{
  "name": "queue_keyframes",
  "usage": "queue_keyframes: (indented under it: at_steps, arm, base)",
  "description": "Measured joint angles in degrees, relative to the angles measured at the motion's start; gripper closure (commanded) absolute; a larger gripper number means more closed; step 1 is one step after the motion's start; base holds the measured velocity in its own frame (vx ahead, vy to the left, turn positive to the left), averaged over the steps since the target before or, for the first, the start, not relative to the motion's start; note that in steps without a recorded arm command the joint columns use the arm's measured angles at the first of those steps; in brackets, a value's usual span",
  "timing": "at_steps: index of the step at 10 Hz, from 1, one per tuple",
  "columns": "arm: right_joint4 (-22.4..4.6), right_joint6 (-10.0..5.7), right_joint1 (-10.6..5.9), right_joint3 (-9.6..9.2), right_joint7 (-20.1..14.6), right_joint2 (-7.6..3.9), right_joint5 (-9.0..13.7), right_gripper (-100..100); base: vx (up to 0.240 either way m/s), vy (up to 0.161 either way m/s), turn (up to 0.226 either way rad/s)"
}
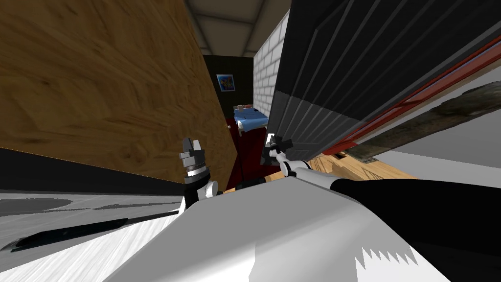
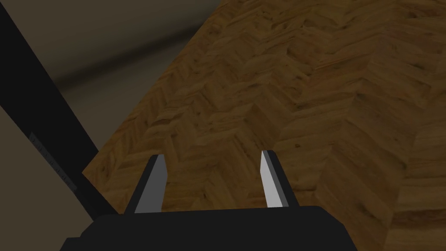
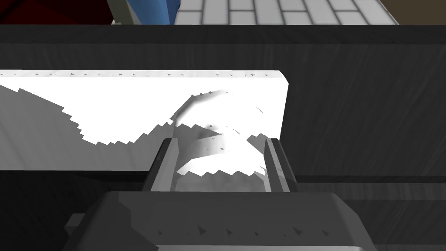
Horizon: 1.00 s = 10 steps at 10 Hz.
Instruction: Push the door open
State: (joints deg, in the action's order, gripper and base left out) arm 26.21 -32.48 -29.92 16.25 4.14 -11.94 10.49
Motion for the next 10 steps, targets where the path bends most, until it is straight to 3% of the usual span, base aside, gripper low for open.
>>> queue_keyframes:
  at_steps: [1,2,3,4,6,7,9,10]
  arm:
    - [-1.15,-0.57,-0.75,0.59,0.75,0.16,0.26,100]
    - [0.89,-0.23,0.19,1.07,1.47,0.63,0.44,100]
    - [0.82,-0.30,-0.07,1.61,2.21,0.87,0.67,100]
    - [2.85,0.50,0.45,2.40,3.40,1.58,0.98,100]
    - [1.07,-0.63,-1.01,3.41,4.75,1.80,1.40,100]
    - [-1.20,-1.75,-2.11,4.11,5.62,2.02,1.72,100]
    - [0.79,-1.09,-1.64,5.84,8.14,3.35,2.44,100]
    - [0.79,-1.25,-1.85,6.16,8.58,3.29,2.58,100]
  base:
    - [0.169,-0.004,-0.058]
    - [0.200,-0.016,-0.068]
    - [0.177,-0.029,-0.068]
    - [0.120,-0.022,-0.024]
    - [0.173,-0.018,-0.077]
    - [0.212,0.003,-0.096]
    - [0.159,-0.011,-0.072]
    - [0.085,-0.016,-0.031]
